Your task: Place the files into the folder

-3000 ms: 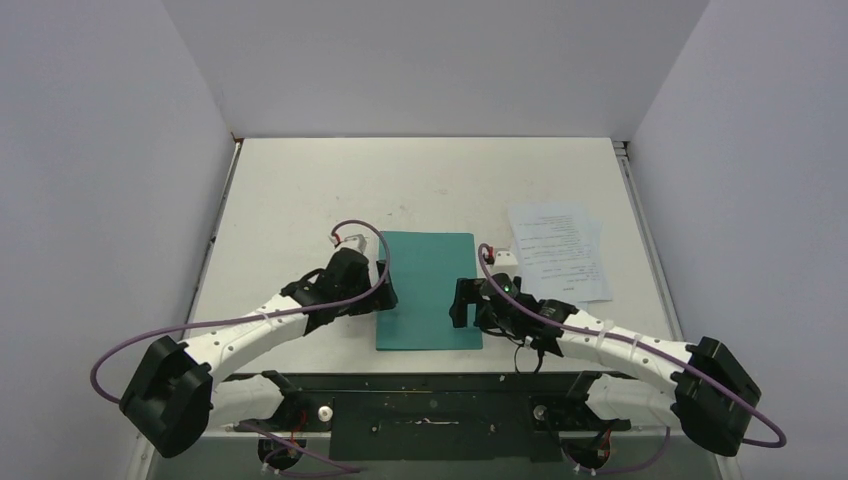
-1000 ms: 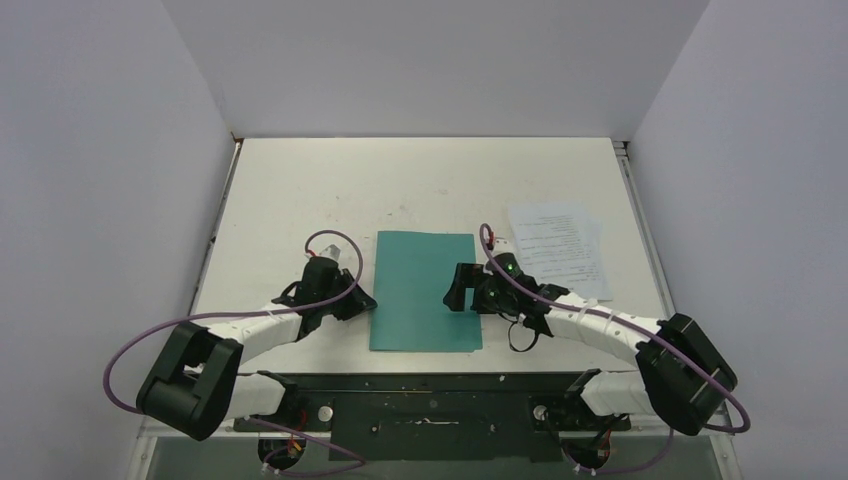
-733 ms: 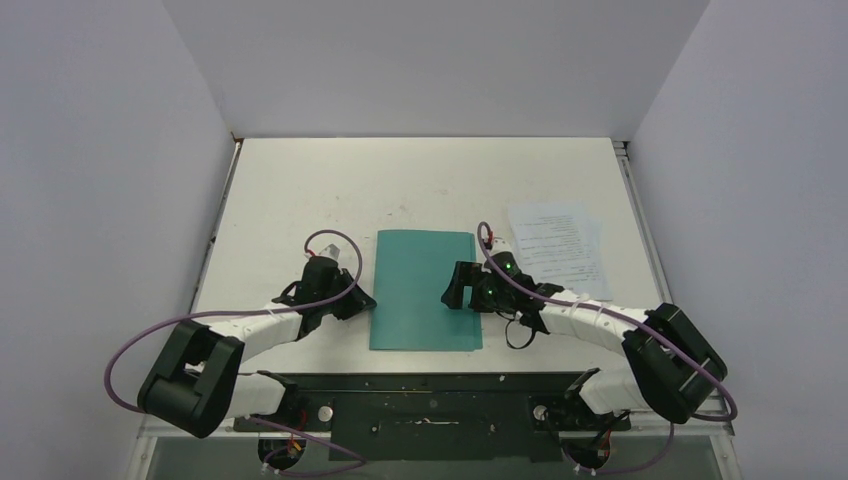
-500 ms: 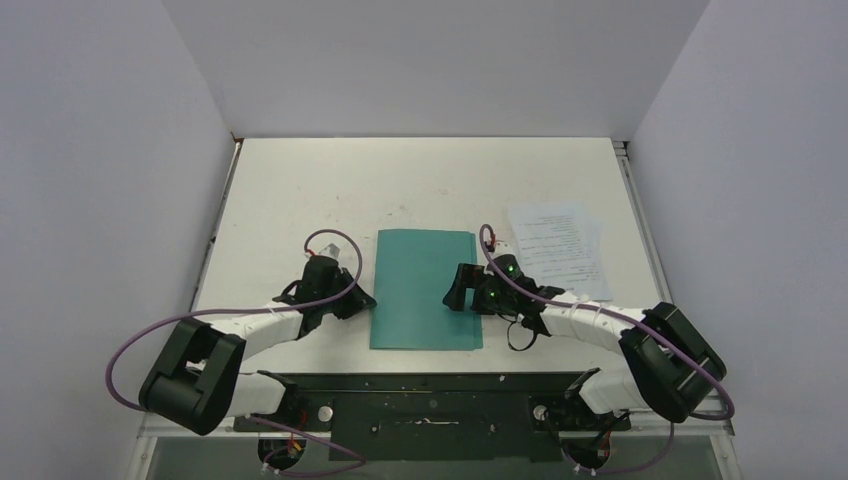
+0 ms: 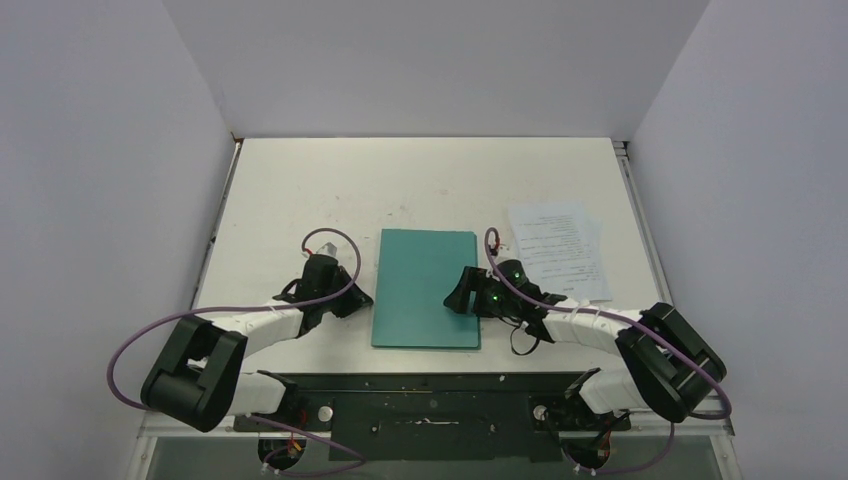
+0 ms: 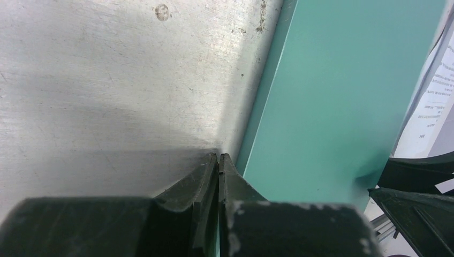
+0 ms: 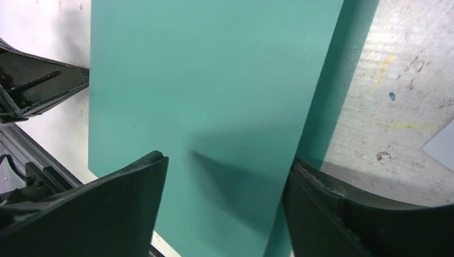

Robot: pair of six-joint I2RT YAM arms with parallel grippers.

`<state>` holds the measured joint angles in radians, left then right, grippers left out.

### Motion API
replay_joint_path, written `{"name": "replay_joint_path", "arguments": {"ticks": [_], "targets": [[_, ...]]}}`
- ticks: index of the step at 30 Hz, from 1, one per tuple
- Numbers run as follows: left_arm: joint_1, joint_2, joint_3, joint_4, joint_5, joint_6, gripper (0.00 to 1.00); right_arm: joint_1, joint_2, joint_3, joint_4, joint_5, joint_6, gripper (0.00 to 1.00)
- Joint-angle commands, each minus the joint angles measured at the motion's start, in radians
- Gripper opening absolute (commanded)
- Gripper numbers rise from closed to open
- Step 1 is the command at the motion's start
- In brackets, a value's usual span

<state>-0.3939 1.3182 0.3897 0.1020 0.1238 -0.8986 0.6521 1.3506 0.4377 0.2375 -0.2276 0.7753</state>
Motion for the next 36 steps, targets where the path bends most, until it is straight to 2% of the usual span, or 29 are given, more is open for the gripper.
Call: {"name": "replay_joint_path", "arguments": {"ticks": [1, 10, 15, 26, 31, 36], "targets": [[-0.002, 0.053, -0.032, -0.163, -0.077, 0.048, 0.0, -0.005, -0.014, -0.018, 0.046, -0.039, 0.016, 0.68], [-0.003, 0.044, -0.029, -0.167, -0.066, 0.05, 0.0, -0.01, -0.083, -0.002, 0.016, -0.031, 0.013, 0.07], [-0.003, 0.007, -0.026, -0.18, -0.057, 0.044, 0.02, -0.011, -0.125, 0.026, -0.019, -0.027, 0.005, 0.05], [-0.003, -0.165, 0.087, -0.348, -0.032, 0.063, 0.49, -0.005, -0.191, 0.147, -0.145, -0.018, -0.049, 0.05], [-0.005, -0.251, 0.195, -0.438, 0.016, 0.094, 0.65, 0.038, -0.191, 0.251, -0.274, 0.015, -0.118, 0.05], [-0.006, -0.283, 0.343, -0.539, 0.058, 0.119, 0.71, 0.141, -0.186, 0.373, -0.398, 0.138, -0.175, 0.05]]}}
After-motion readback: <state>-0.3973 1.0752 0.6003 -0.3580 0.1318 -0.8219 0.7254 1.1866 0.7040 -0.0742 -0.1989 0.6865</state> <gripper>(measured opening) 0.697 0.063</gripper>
